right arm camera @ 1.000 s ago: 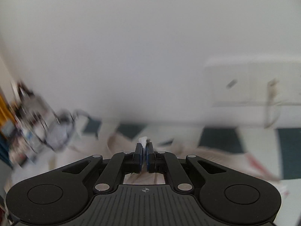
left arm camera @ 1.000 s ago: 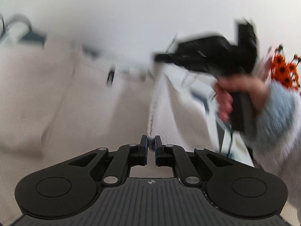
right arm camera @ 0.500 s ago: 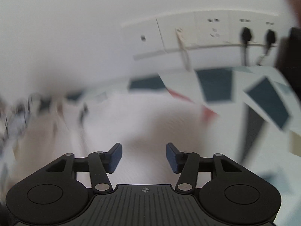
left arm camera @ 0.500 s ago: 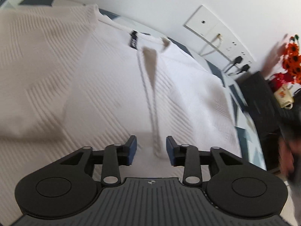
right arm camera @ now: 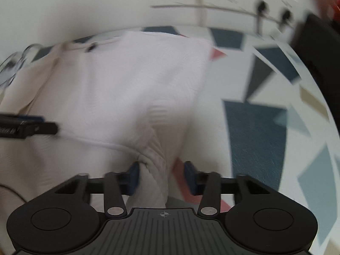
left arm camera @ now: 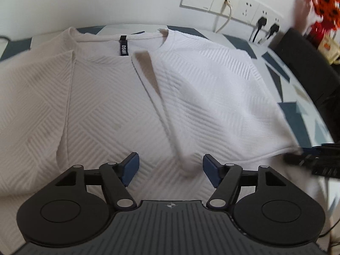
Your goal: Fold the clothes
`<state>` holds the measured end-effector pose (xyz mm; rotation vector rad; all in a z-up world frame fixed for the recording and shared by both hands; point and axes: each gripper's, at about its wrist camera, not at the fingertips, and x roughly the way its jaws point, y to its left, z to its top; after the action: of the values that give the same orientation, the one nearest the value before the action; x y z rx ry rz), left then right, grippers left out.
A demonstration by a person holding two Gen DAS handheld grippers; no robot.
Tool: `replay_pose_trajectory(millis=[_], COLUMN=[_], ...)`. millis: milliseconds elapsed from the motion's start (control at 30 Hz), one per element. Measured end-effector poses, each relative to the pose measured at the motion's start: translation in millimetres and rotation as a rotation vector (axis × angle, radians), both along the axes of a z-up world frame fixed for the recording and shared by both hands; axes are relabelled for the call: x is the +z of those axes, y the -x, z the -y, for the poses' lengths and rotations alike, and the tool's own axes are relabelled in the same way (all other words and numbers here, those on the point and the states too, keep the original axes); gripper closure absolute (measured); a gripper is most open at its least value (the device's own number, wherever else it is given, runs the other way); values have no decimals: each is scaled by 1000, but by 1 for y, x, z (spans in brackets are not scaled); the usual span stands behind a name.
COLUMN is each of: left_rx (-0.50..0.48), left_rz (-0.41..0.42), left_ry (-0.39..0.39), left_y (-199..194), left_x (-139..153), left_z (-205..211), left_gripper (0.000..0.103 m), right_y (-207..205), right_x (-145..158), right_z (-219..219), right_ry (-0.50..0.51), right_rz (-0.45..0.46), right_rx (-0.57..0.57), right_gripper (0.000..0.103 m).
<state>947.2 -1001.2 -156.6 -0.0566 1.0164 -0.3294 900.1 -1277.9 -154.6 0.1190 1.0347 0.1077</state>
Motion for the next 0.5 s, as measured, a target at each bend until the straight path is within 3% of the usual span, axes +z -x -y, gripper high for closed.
replay_pose_trajectory(millis=[67,133,200,333,433,467,500], left_rx=[12,35,32,57,132,152,163], left_rz=[5,5,0,-30,-87,-95,-88], left_ry=[-12,12,12,55,180,201,218], left_y=[-2,-4,-5,-11,-27,-34,-42], left_x=[0,0,0,1,1,2,5], left_z=[1,-4,-4,-8,-20,-20,-19], left_gripper=[36,36,36,34,34,35,38], right_y=[4,14,22,20,17,15,12], right_x=[-1,-4,-6,9,32,40,47], right_z=[19,37,52,51,55,58,61], right_ry=[-35,-33,-122,-127,-157,-166,-174], right_rz=[12,21,21,-22,20,41,61], right_rx=[-109,-198,-225,-138,-105,-102,-102], right_gripper=[88,88,85,68,53,43,41])
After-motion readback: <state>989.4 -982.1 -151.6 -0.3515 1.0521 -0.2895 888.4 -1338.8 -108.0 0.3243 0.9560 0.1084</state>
